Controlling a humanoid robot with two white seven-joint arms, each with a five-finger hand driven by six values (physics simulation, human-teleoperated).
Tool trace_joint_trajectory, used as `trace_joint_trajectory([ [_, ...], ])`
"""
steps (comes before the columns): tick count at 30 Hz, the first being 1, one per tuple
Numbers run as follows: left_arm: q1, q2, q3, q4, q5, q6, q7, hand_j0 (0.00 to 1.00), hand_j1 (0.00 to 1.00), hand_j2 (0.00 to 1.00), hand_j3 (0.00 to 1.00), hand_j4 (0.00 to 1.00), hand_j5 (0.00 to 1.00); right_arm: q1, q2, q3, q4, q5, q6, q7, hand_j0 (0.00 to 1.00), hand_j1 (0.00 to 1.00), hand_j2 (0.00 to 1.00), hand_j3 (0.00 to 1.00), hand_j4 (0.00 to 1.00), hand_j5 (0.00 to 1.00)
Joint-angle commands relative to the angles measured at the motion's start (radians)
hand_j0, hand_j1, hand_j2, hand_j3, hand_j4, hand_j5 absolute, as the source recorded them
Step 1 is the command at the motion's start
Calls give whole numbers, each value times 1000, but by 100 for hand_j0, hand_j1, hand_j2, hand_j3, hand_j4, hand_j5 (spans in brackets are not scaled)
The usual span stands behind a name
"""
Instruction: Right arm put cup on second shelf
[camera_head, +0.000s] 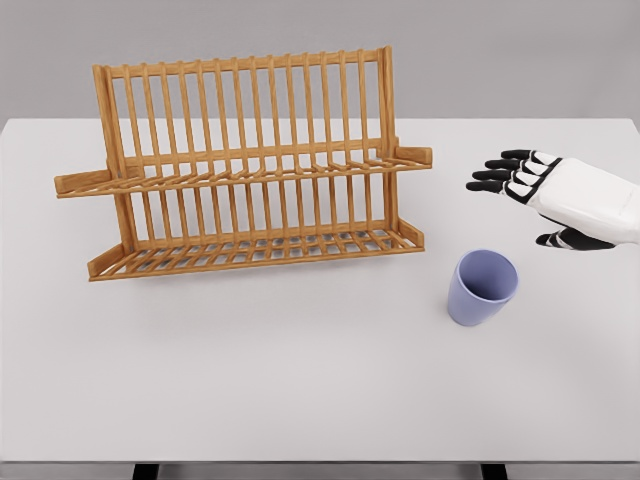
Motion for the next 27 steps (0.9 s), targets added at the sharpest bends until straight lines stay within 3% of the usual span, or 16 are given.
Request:
trace_joint_trajectory([
  [1,0,0,0,0,0,1,0,100,100,100,100,100,100,0,-2,0,0,-8,2,1,100,100,100,100,100,100],
  [3,0,0,0,0,-1,1,0,100,100,100,100,100,100,2,1,-17,0,-9,2,2,100,100,100,100,100,100],
  [6,0,0,1,0,0,-1,0,100,100,100,100,100,100,17,9,-115,-2,-6,2,8,100,100,100,100,100,100],
  [8,0,0,1,0,0,-1,0,100,100,100,100,100,100,17,36,-128,-2,-11,2,152,100,100,100,100,100,100],
  [9,0,0,0,0,0,-1,0,100,100,100,100,100,100,17,81,-138,-2,-47,2,206,100,100,100,100,100,100],
  [12,0,0,0,0,0,-1,0,100,100,100,100,100,100,63,29,-132,6,-244,2,220,100,100,100,100,100,100],
  [15,0,0,0,0,0,-1,0,100,100,100,100,100,100,135,-109,-128,20,-541,2,226,100,100,100,100,100,100],
  [17,0,0,0,0,0,1,0,100,100,100,100,100,100,150,-140,-126,20,-666,2,239,100,100,100,100,100,100],
  [19,0,0,1,0,0,-1,0,100,100,100,100,100,100,143,-125,-126,17,-727,44,239,100,100,100,100,100,100],
  [22,0,0,1,0,0,1,0,100,100,100,100,100,100,144,-76,-125,17,-729,133,239,100,100,100,100,100,100],
  [27,0,0,0,0,0,1,0,100,100,100,100,100,100,146,133,-134,17,-729,301,239,100,100,100,100,100,100],
])
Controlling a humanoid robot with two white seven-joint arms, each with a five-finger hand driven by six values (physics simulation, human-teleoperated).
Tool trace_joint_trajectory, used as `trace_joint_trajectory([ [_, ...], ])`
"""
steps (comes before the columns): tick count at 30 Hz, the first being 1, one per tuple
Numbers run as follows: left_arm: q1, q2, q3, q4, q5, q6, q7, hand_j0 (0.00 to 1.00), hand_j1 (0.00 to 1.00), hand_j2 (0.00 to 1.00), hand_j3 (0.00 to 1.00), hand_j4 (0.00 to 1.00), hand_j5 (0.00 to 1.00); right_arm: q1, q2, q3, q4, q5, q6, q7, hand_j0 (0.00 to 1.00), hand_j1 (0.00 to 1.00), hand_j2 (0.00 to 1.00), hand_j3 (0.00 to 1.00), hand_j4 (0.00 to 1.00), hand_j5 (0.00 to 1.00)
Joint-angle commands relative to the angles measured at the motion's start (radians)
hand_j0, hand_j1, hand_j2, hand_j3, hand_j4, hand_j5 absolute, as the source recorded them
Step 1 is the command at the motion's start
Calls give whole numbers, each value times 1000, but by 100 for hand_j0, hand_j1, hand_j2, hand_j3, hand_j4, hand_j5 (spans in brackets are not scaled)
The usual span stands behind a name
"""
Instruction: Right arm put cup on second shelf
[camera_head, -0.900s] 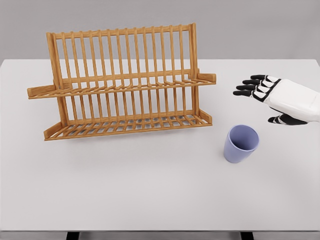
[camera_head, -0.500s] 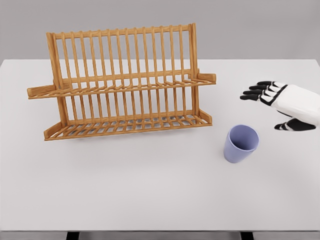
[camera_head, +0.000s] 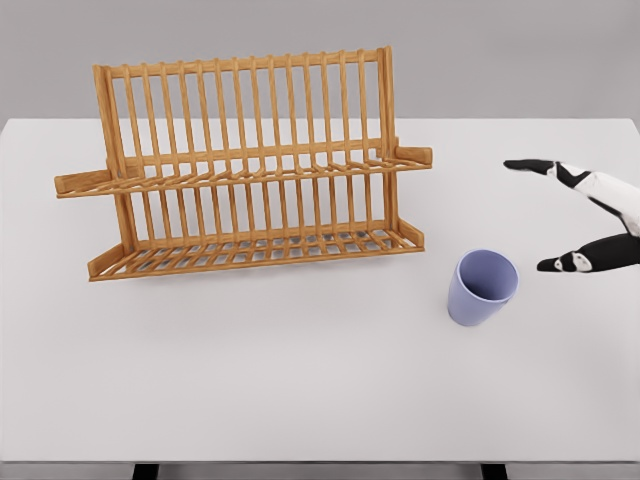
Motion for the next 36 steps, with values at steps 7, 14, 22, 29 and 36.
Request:
trace_joint_trajectory([
  [7,0,0,0,0,0,-1,0,100,100,100,100,100,100,66,83,-82,1,-165,169,0,100,100,100,100,100,100],
  [14,0,0,0,0,0,1,0,100,100,100,100,100,100,124,75,-73,35,-295,200,0,100,100,100,100,100,100],
  [22,0,0,0,0,0,1,0,100,100,100,100,100,100,172,80,-38,64,-300,198,0,100,100,100,100,100,100],
  [29,0,0,0,0,0,-1,0,100,100,100,100,100,100,196,92,-1,99,-289,191,0,100,100,100,100,100,100],
  [36,0,0,0,0,0,0,0,100,100,100,100,100,100,195,112,36,132,-294,172,0,100,100,100,100,100,100],
])
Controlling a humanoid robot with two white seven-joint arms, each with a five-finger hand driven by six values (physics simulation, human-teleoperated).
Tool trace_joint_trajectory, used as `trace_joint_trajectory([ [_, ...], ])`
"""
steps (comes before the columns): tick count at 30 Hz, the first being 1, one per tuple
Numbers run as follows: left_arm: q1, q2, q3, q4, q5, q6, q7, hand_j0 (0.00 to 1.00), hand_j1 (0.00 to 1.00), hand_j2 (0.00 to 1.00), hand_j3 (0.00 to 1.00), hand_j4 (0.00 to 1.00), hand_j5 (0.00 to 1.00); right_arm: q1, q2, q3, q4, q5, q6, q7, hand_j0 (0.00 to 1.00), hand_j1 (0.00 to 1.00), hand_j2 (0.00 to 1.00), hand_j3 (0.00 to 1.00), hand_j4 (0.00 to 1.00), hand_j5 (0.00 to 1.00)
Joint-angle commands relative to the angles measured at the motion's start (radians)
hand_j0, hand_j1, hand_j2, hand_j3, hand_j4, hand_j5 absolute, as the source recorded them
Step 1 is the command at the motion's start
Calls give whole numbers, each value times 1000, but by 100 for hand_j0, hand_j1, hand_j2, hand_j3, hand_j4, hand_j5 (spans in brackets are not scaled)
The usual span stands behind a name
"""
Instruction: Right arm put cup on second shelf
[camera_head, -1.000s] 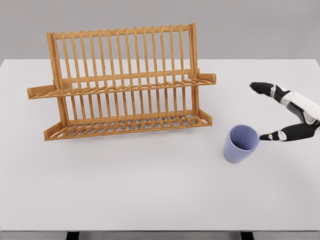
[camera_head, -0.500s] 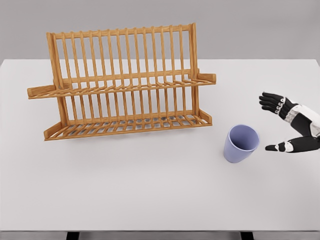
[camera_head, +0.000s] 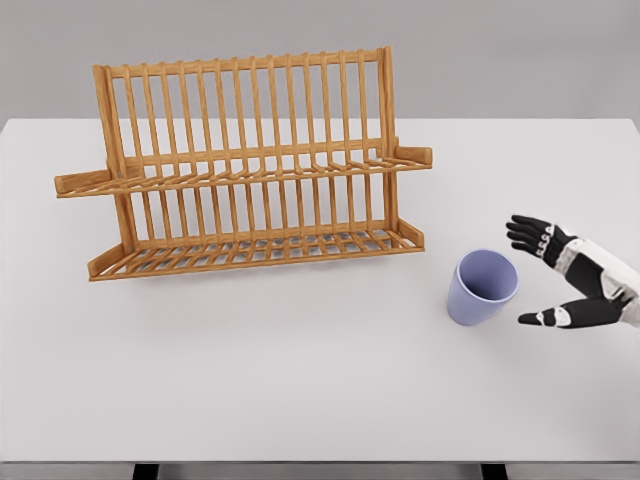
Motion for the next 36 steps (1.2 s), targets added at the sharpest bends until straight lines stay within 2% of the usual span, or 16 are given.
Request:
trace_joint_trajectory([
  [1,0,0,0,0,0,1,0,100,100,100,100,100,100,0,4,25,20,-9,-15,0,100,100,100,100,100,100],
  [6,0,0,0,0,0,1,0,100,100,100,100,100,100,-9,4,56,55,-12,-58,0,100,100,100,100,100,100],
  [9,0,0,0,0,-1,-1,0,100,100,100,100,100,100,-9,25,59,80,-6,-72,0,100,100,100,100,100,100],
  [13,0,0,0,0,0,1,0,100,100,100,100,100,100,-18,37,59,81,-4,-75,0,100,100,100,100,100,100],
  [16,0,0,1,0,0,1,0,100,100,100,100,100,100,-41,46,65,80,-4,-74,0,100,100,100,100,100,100],
  [20,0,0,0,0,0,1,0,100,100,100,100,100,100,-95,65,133,95,-1,-74,0,100,100,100,100,100,100],
  [36,0,0,0,0,0,-1,0,100,100,100,100,100,100,-94,65,159,106,2,-74,0,100,100,100,100,100,100],
])
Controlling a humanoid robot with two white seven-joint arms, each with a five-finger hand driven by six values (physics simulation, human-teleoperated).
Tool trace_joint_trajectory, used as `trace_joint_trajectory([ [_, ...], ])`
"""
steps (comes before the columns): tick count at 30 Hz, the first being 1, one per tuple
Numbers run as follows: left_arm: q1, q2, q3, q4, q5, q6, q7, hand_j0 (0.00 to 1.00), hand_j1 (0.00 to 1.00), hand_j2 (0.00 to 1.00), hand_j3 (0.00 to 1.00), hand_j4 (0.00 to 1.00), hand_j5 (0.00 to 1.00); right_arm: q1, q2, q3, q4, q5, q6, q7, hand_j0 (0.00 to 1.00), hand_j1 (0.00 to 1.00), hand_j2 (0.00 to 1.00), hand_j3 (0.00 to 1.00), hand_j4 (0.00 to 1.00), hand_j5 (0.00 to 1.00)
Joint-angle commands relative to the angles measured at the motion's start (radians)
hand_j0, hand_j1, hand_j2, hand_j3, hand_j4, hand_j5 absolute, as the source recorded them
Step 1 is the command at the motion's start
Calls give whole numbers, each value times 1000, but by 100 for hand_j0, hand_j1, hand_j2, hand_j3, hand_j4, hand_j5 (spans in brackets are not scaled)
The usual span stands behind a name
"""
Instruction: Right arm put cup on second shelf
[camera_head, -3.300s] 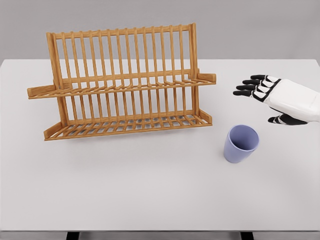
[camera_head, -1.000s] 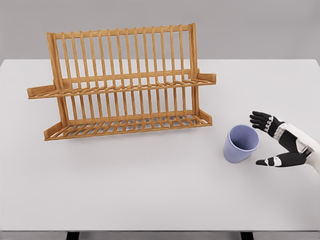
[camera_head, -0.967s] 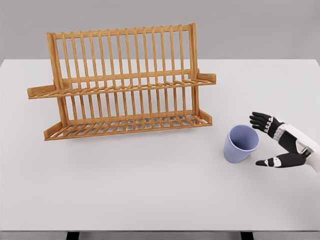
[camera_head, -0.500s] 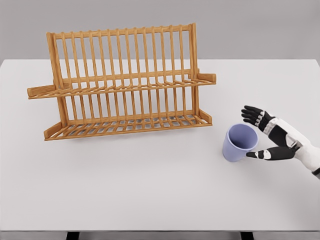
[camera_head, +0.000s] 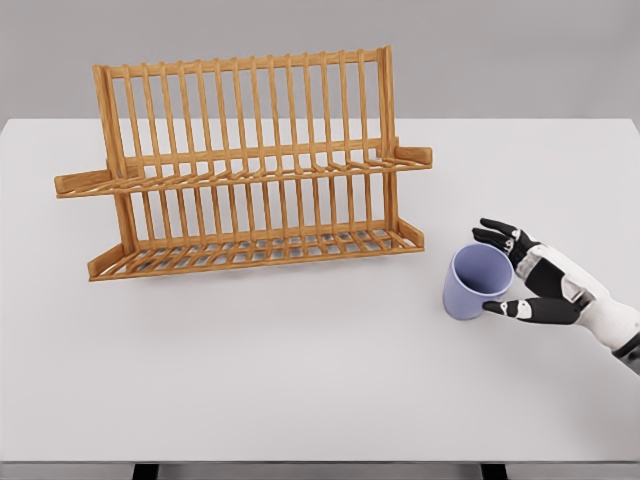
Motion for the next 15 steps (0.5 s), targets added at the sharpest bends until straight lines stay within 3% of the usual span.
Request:
trace_joint_trajectory([
  [1,0,0,0,0,0,1,0,100,100,100,100,100,100,0,-1,8,4,78,-11,-24,100,100,100,100,100,100],
  [15,-2,0,0,0,-1,1,0,100,100,100,100,100,100,0,1,19,4,109,-11,-24,100,100,100,100,100,100],
])
